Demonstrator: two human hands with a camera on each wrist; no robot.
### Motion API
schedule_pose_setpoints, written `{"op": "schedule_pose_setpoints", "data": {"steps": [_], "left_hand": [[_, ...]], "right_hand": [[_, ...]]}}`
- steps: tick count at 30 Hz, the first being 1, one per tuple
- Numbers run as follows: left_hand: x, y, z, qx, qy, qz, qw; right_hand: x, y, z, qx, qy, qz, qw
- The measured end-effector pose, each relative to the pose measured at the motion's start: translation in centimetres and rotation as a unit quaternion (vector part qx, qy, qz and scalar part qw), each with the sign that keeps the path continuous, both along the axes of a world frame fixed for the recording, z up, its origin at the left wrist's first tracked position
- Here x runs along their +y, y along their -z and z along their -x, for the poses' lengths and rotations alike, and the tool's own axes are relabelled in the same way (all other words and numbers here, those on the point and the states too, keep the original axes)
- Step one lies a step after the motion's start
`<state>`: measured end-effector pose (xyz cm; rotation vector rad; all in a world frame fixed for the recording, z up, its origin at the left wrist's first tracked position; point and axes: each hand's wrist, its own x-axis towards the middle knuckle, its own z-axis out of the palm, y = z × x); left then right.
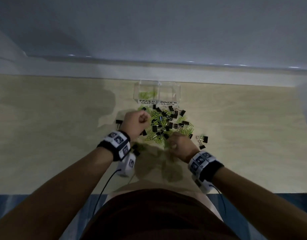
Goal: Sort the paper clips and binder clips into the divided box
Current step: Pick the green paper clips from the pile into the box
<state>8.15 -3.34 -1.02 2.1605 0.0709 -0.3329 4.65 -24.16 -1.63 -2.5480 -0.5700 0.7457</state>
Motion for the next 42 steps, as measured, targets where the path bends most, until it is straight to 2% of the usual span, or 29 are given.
{"op": "schedule_pose_setpoints", "data": {"steps": [3,6,9,12,16,19,22,24,28,34,38,42], "left_hand": [[-0.2,-1.9,-4.5,-0.065,-0.044,0.007,0.997],[-0.2,-3.0,-8.7,-0.100,-0.074,-0.006,0.992],[0.0,-2.3,-11.3,-0.094,-0.057,-0.070,0.991],[0.3,-1.2,-12.0,-0.059,0.004,-0.131,0.990],[-0.5,-1.3,-9.3,-0.112,0.063,-0.174,0.976],[-1.9,-0.4,-4.5,-0.109,0.149,-0.156,0.970],[-3.1,1.8,0.0,-0.075,0.285,-0.169,0.940],[-3.7,3.1,1.6,-0.067,0.329,-0.183,0.924],[-3.8,4.3,2.8,-0.042,0.267,-0.202,0.941],[-2.3,4.3,3.1,-0.048,0.207,-0.159,0.964],[-0.7,3.4,2.4,-0.007,0.124,-0.089,0.988],[0.7,0.6,-0.1,-0.007,0.009,0.000,1.000]], "right_hand": [[0.3,1.6,0.8,-0.010,0.052,0.004,0.999],[0.7,2.3,0.9,-0.027,0.064,0.014,0.998],[0.9,2.1,1.0,-0.041,0.045,0.016,0.998],[0.8,2.1,1.2,-0.057,0.034,-0.001,0.998],[0.4,2.7,1.6,-0.093,0.038,-0.050,0.994],[-0.9,2.4,1.3,-0.061,0.077,-0.096,0.991],[-2.8,2.4,0.7,-0.047,0.203,-0.152,0.966],[-3.7,2.2,0.1,0.024,0.309,-0.164,0.937],[-4.7,1.8,-1.6,0.084,0.382,-0.198,0.899],[-3.0,0.9,-3.6,0.131,0.378,-0.268,0.877],[0.1,-0.6,-7.1,0.104,0.332,-0.289,0.892],[4.5,-1.6,-12.5,0.012,0.295,-0.242,0.924]]}}
